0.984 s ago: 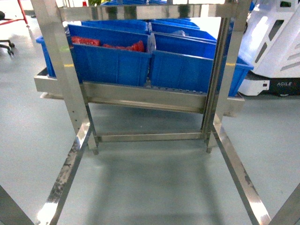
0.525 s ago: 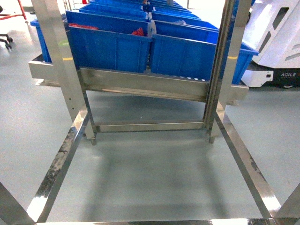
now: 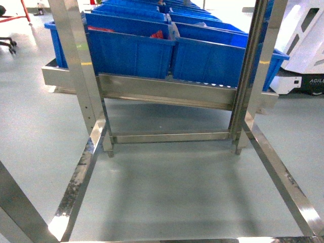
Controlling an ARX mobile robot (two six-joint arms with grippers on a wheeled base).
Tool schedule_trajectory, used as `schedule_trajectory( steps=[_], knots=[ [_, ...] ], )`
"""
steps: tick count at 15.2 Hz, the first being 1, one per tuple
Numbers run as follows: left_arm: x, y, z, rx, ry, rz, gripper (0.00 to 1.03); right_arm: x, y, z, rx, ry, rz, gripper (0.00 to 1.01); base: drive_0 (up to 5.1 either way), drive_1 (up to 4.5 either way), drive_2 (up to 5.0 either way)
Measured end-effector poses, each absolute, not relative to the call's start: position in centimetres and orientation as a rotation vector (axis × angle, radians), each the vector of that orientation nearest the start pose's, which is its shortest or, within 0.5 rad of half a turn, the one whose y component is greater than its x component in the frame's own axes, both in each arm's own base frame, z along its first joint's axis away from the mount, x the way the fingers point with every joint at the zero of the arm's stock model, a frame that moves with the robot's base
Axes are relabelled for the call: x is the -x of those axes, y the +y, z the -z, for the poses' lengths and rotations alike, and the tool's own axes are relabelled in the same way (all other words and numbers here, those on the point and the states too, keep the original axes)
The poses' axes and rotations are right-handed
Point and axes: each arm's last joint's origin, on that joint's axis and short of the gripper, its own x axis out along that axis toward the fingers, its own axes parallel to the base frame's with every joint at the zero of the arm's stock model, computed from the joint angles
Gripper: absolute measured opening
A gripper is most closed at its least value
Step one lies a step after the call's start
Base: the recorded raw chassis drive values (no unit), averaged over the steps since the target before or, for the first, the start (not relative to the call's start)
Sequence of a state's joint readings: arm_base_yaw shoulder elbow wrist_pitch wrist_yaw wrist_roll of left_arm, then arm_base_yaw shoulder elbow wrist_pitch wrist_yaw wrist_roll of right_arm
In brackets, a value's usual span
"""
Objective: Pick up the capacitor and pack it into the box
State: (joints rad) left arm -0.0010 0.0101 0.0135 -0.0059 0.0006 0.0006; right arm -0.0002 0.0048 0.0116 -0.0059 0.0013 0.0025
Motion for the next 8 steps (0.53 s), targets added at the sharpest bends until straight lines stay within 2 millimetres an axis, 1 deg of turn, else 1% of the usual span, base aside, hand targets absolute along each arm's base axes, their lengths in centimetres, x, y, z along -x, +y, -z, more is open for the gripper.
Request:
schedule_trajectory(
  steps=[8],
  knots=[
    [-9.75, -0.01, -16.68, -0.001, 0.002, 0.001, 0.43, -9.73, 0.0, -16.68, -0.002, -0.004, 0.001, 0.98, -5.0, 2.47, 2.5]
  ],
)
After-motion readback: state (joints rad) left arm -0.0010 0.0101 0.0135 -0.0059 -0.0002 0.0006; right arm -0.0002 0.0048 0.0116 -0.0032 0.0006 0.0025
